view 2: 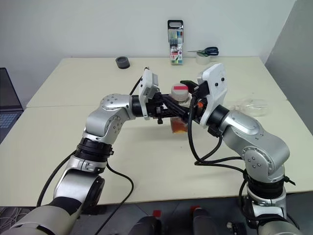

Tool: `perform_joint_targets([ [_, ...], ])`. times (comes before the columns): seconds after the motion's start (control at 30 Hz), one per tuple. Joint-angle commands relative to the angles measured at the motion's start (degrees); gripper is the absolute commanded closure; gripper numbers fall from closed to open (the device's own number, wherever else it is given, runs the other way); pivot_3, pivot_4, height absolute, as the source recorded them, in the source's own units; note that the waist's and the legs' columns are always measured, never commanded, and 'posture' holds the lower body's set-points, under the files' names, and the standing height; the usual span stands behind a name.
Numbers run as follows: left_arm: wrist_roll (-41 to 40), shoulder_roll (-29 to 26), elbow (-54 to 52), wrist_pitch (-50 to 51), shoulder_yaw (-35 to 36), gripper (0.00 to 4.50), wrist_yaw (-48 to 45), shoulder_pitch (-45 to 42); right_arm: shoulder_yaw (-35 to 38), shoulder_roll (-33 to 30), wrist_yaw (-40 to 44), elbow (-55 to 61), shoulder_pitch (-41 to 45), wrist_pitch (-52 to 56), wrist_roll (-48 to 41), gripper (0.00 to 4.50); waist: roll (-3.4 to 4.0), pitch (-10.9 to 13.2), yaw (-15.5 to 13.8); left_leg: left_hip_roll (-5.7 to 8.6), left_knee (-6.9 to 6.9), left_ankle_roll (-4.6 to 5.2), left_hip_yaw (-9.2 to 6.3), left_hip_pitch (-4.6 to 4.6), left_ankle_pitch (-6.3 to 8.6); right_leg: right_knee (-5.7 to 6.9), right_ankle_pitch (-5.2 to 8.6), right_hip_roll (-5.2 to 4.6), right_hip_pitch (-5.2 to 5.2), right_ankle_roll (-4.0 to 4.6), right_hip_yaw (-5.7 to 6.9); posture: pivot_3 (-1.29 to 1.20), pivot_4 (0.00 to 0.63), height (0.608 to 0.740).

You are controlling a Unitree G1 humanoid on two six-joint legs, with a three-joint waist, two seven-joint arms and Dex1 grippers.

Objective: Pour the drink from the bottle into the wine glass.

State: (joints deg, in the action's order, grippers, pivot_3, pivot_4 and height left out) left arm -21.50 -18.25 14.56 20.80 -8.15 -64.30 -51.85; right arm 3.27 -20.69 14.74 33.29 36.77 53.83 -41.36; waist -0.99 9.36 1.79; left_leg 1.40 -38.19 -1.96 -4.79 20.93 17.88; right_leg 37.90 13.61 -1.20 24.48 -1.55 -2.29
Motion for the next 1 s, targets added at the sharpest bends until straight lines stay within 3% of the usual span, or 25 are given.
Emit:
perform_joint_targets([
  [0.03, -0.2, -0.2, -1.9, -0.9, 1.2, 2.60, 0.4, -1.2, 0.2, 0.5, 0.6, 1.0, 1.9, -2.2, -0.2, 2.02, 0.00, 0.0, 0.0, 0.00, 0.00, 0.01, 0.00, 0.00, 0.01, 0.00, 0.00, 0.00, 0.00, 0.00, 0.00, 0.00, 0.150, 0.740],
  [0.1, -0.2, -0.3, -2.0, -0.8, 1.3, 2.60, 0.5, -1.1, 0.3, 0.5, 0.6, 0.7, 2.1, -2.4, -0.1, 2.66, 0.00, 0.0, 0.0, 0.00, 0.00, 0.01, 0.00, 0.00, 0.00, 0.00, 0.00, 0.01, 0.00, 0.00, 0.00, 0.00, 0.150, 0.740],
  [0.33, -0.5, -0.8, -2.7, -0.2, 1.2, 2.60, 0.1, -1.0, 1.0, -2.5, 4.6, -1.4, 3.4, -2.3, -0.6, 2.65, 0.00, 0.0, 0.0, 0.00, 0.00, 0.01, 0.00, 0.00, 0.00, 0.00, 0.00, 0.01, 0.00, 0.00, 0.00, 0.00, 0.150, 0.740],
  [0.43, -0.9, -1.0, -1.3, 0.0, 1.1, 2.60, -1.6, -2.4, 1.1, -9.9, 20.6, -8.4, 8.1, -3.2, -4.1, 2.65, 0.02, 0.0, 0.0, 0.03, -0.01, 0.07, 0.01, 0.00, 0.04, 0.00, 0.00, 0.02, -0.01, 0.00, 0.00, 0.00, 0.150, 0.740],
  [0.53, -1.8, -0.8, -0.7, 1.0, 1.3, 2.60, -3.1, -3.8, -3.2, -15.4, 35.5, -16.1, 13.9, -5.3, -3.5, 2.65, 0.04, 0.1, 0.0, 0.02, -0.03, 0.16, 0.06, -0.01, 0.08, -0.08, 0.00, 0.05, -0.09, 0.00, 0.11, 0.00, 0.150, 0.740],
  [0.73, -4.0, -0.5, -1.1, 3.5, 2.2, 2.60, -3.9, -5.7, -5.1, -14.5, 43.7, -26.5, 22.6, -3.0, -4.6, 2.65, 0.04, 0.1, 0.3, -0.06, 0.04, 0.17, 0.09, -0.05, 0.09, -0.08, 0.00, 0.08, -0.08, 0.00, 0.05, 0.00, 0.150, 0.740],
  [0.77, -4.0, -0.6, -1.2, 3.7, 2.2, 2.60, -3.9, -5.8, -5.0, -14.7, 44.2, -27.0, 22.6, -3.2, -4.2, 1.92, 0.04, 0.1, 0.2, -0.06, 0.03, 0.17, 0.05, -0.04, 0.09, -0.08, 0.00, 0.07, -0.08, 0.01, 0.06, 0.00, 0.150, 0.740],
  [0.97, -3.8, -1.1, -1.8, 4.2, 2.3, 2.60, -3.8, -5.0, 1.9, -18.2, 39.5, -23.5, 16.2, 0.5, -5.6, 0.04, 0.04, 0.1, -0.3, 0.01, -0.03, 0.15, -0.05, 0.03, 0.08, -0.11, 0.00, -0.03, -0.07, 0.00, 0.08, 0.00, 0.150, 0.740],
  [1.0, -3.8, -1.2, -2.0, 4.4, 2.4, 2.60, -3.5, -4.8, 3.3, -18.6, 37.8, -22.1, 14.5, 1.0, -5.8, 0.04, 0.04, 0.1, -0.4, 0.02, -0.06, 0.14, -0.09, 0.07, 0.08, -0.13, 0.00, -0.05, -0.07, 0.00, 0.11, 0.00, 0.150, 0.740],
])
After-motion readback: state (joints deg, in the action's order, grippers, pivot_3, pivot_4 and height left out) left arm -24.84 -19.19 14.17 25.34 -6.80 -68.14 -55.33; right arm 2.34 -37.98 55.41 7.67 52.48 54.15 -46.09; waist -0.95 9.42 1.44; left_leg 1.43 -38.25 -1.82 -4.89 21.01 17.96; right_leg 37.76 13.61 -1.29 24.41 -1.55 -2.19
